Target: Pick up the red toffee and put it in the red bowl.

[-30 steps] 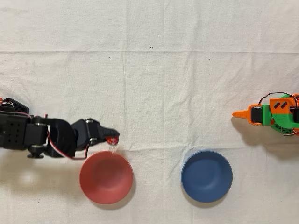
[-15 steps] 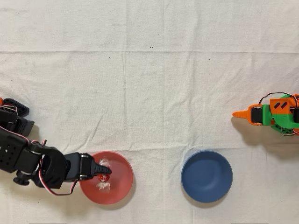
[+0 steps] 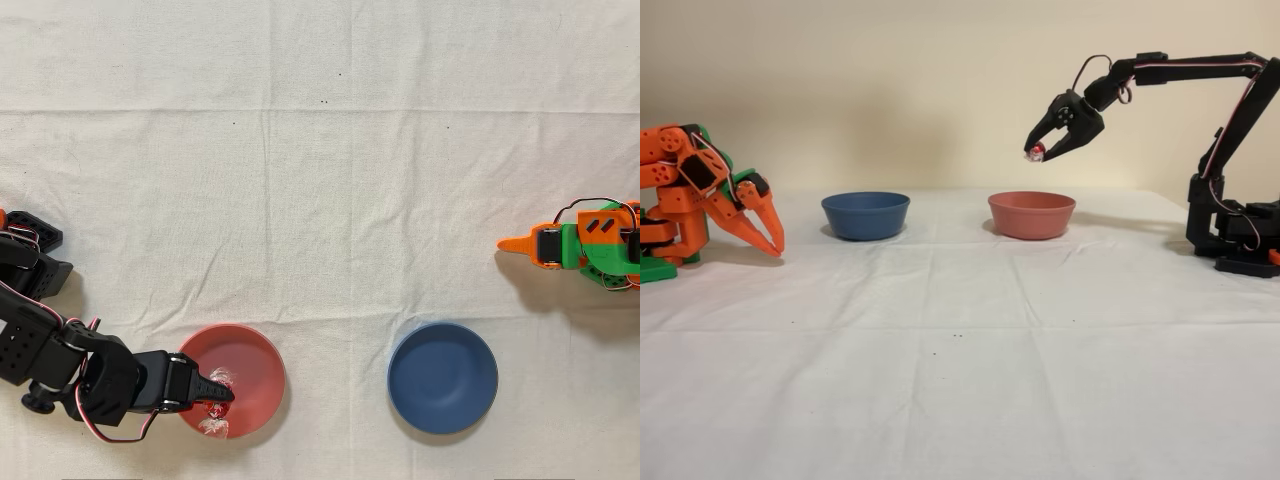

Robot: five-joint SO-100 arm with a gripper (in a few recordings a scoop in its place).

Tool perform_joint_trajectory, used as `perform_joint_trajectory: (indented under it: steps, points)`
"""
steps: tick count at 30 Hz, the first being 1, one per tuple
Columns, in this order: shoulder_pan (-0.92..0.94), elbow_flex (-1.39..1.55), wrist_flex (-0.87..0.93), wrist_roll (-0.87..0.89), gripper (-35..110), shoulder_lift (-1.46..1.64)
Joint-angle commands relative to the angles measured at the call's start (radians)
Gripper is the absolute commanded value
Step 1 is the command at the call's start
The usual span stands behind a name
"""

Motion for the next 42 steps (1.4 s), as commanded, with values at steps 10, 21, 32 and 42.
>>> perform_joint_trajectory:
  steps: [10, 21, 32, 42]
  points:
    - [-0.025, 0.071, -0.064, -0.011, 11, 0.044]
    - [-0.035, 0.077, -0.069, -0.002, 25, 0.044]
    - [-0.037, 0.081, -0.069, -0.017, 26, 0.048]
    - [-0.067, 0.078, -0.018, 0.052, 20, 0.110]
